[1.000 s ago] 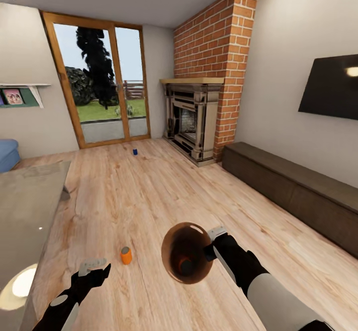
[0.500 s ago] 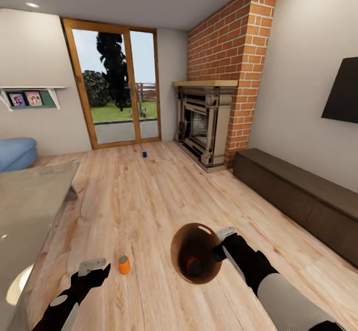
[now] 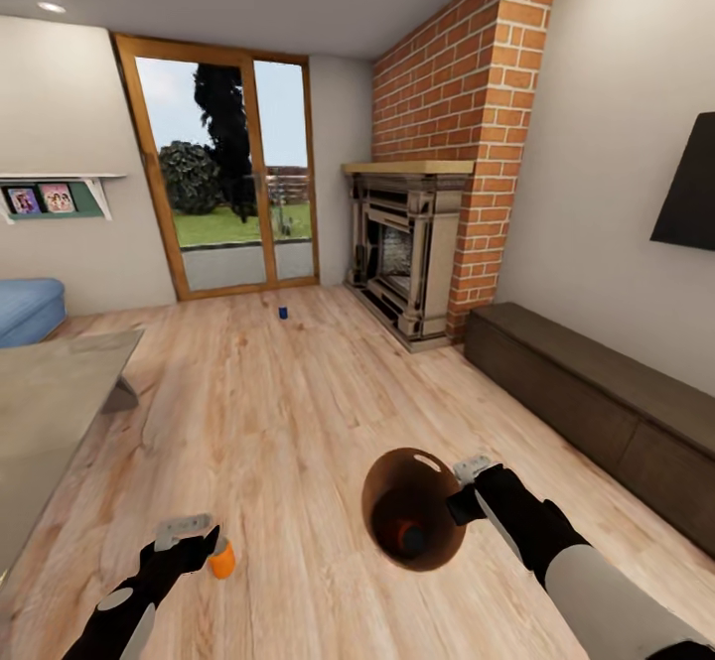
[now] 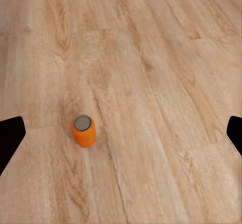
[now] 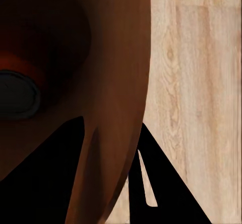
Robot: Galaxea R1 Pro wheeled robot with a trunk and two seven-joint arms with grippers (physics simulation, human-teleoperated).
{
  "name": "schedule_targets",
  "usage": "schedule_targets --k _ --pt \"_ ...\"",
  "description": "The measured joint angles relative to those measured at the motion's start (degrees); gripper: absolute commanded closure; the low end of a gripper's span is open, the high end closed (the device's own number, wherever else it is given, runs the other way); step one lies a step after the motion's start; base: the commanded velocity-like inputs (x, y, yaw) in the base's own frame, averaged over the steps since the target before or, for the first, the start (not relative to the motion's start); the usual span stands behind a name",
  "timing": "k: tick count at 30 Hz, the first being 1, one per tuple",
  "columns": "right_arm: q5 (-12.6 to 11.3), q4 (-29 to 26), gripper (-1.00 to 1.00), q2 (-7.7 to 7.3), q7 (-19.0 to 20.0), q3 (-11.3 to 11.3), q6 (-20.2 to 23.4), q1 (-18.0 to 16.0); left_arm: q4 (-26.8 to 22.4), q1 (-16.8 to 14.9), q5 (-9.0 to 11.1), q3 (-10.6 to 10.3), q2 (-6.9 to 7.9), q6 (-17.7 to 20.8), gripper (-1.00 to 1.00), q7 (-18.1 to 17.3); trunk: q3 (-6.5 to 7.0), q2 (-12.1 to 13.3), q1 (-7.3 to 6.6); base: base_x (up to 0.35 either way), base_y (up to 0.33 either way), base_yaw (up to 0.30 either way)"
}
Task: Put the three can of soda from the living room inside the tash can in the kitchen.
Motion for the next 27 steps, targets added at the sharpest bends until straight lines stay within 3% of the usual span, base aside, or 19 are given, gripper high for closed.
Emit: schedule_targets --k 7,15,18,21,27 --pt "-0.7 0.1 1.00 -0.03 0.2 -0.2 -3.5 0.0 0.1 0.0 0.0 0.1 -0.11 0.0 -1.00 0.2 0.00 0.0 0.00 0.275 -0.192 0.000" --pt "-0.6 0.1 1.00 0.44 0.1 -0.2 -3.9 0.0 8.5 -3.2 -0.1 4.4 0.46 3.2 -1.00 2.6 0.00 0.0 0.00 0.280 -0.109 0.000" --pt "-0.7 0.1 1.00 0.46 0.0 -0.3 -3.7 0.0 14.2 -8.0 0.1 6.5 1.03 8.9 -1.00 7.8 0.01 0.0 0.00 0.114 -0.013 0.000" --pt "-1.0 0.1 1.00 0.45 0.0 -0.3 -3.6 0.0 18.1 -10.8 0.3 7.3 1.17 10.7 -1.00 10.6 0.00 0.0 0.00 0.037 -0.004 0.000" --pt "-1.0 0.1 1.00 0.44 0.0 -0.3 -3.5 0.0 19.8 -11.9 0.3 7.6 1.46 11.6 -1.00 14.1 0.00 0.0 0.00 0.012 -0.001 0.000"
